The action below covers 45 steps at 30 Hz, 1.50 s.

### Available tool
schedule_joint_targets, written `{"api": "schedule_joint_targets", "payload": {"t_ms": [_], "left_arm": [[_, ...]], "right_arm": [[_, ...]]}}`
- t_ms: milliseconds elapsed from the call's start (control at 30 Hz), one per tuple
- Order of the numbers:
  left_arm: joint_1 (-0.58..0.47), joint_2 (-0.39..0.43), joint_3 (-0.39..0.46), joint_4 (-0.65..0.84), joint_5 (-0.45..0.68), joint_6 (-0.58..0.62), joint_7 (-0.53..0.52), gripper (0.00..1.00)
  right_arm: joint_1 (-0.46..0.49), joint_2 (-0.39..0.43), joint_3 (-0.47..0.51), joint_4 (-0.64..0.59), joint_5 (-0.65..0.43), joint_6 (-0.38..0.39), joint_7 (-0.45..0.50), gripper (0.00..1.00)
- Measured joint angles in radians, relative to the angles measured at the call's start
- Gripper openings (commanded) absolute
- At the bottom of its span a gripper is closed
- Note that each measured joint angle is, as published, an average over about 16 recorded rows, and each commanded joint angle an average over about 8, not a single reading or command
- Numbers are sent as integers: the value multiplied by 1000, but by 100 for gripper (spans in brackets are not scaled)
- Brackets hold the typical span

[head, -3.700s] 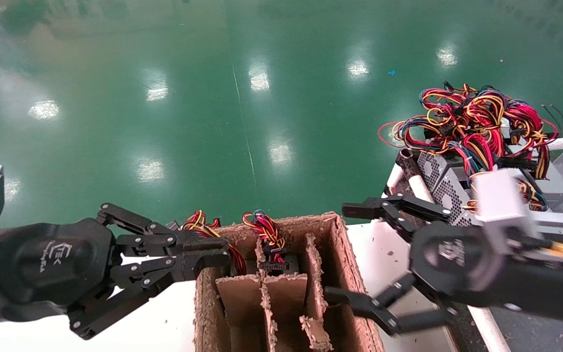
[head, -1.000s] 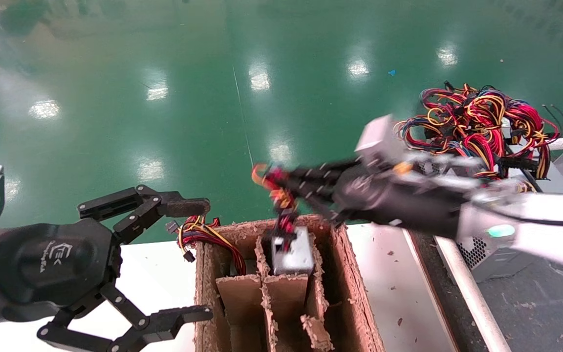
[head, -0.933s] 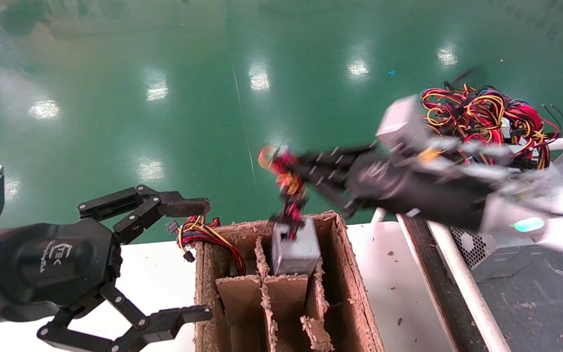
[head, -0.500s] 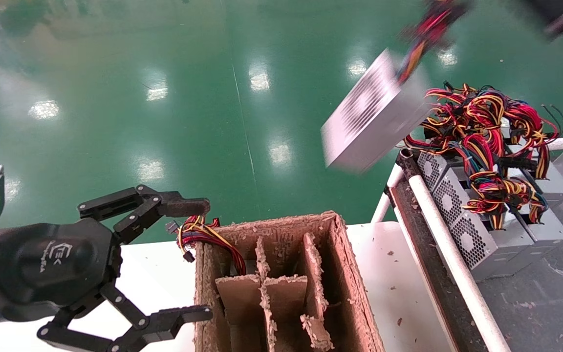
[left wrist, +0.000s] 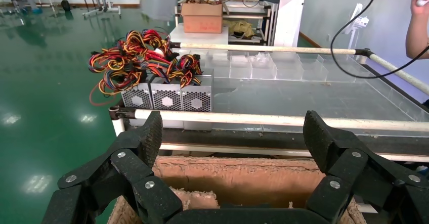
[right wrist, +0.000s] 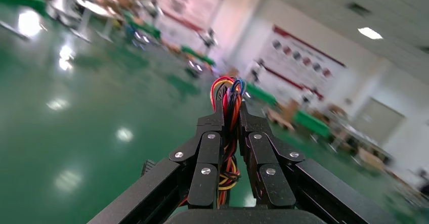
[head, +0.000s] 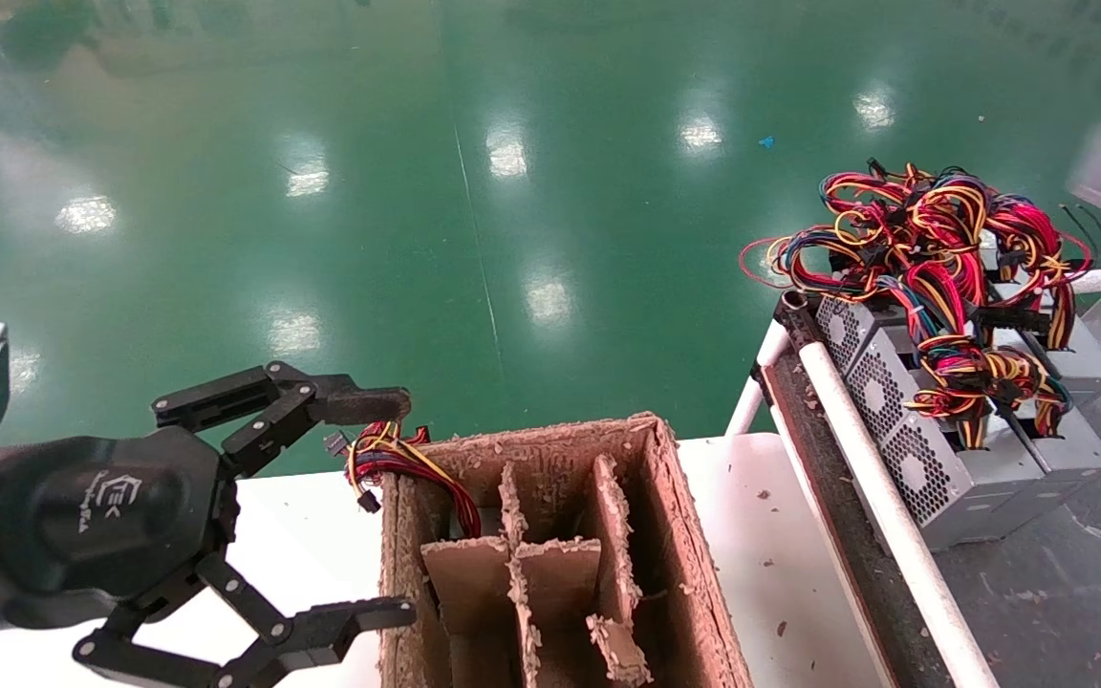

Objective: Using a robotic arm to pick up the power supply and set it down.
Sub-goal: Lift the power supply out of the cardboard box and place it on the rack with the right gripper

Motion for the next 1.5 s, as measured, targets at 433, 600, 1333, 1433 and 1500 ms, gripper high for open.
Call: {"api": "schedule_joint_targets", "payload": {"t_ms": [433,600,1333,1433,1500], "left_arm": [[0,0,1,0,0,0,0,100],[0,0,1,0,-1,0,0,100],[0,-1,2,0,-1,-1,1,100],[0,-1,2,0,-1,-1,1,100],[0,-1,2,0,-1,-1,1,100]], "right_arm": [[13,144,-46,-396,-61,-250,-53,0],[-17,155,-60,-509,-67,-332,-71,0],[-85,62,-96,-622,-45,-387,-140,0],[-82,45,-99,-630,-45,-377,-148,0],[-78,32,-101,-637,-46,-369,-154,0]]}}
